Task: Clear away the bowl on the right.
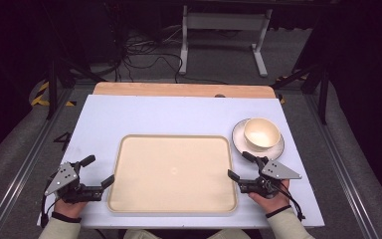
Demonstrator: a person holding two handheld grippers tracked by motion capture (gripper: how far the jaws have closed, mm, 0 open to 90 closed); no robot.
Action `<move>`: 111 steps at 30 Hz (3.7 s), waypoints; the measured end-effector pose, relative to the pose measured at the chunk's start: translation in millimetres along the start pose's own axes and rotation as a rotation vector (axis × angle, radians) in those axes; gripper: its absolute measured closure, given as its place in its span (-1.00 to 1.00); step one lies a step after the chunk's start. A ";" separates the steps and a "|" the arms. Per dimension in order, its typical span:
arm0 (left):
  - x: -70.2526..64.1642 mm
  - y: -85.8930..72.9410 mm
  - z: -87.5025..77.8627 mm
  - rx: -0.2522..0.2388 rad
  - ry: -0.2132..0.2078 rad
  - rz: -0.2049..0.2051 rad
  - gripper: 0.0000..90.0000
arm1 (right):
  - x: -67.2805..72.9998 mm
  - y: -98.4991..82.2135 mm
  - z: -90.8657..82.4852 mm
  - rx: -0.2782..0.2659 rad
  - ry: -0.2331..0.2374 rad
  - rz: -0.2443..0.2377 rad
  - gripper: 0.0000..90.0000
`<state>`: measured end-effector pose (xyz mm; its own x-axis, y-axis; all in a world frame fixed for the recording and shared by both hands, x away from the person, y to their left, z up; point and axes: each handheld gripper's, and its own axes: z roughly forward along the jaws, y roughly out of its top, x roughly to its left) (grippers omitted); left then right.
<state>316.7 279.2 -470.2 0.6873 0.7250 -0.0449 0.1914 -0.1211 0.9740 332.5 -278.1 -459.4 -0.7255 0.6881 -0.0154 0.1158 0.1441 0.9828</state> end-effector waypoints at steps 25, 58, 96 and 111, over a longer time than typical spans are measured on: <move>0.0 0.0 0.4 -0.002 0.000 0.001 -0.99 | 0.1 23.1 -1.6 0.023 -0.029 0.039 -0.53; 0.0 0.0 0.3 0.002 -0.001 0.002 -0.99 | 1.4 69.9 -11.2 -0.023 -0.020 0.013 -0.52; -0.4 -0.1 0.8 0.001 -0.005 -0.001 -0.99 | -57.3 92.6 -16.1 0.064 -0.230 0.037 -0.54; -0.4 -0.1 0.7 0.001 -0.006 -0.001 -0.99 | -84.1 97.4 -22.1 0.080 -0.353 0.084 -0.55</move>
<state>316.9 278.5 -470.5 0.6912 0.7211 -0.0472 0.1927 -0.1209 0.9738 389.7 -337.7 -358.3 -0.4343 0.9007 -0.0115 0.2274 0.1220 0.9661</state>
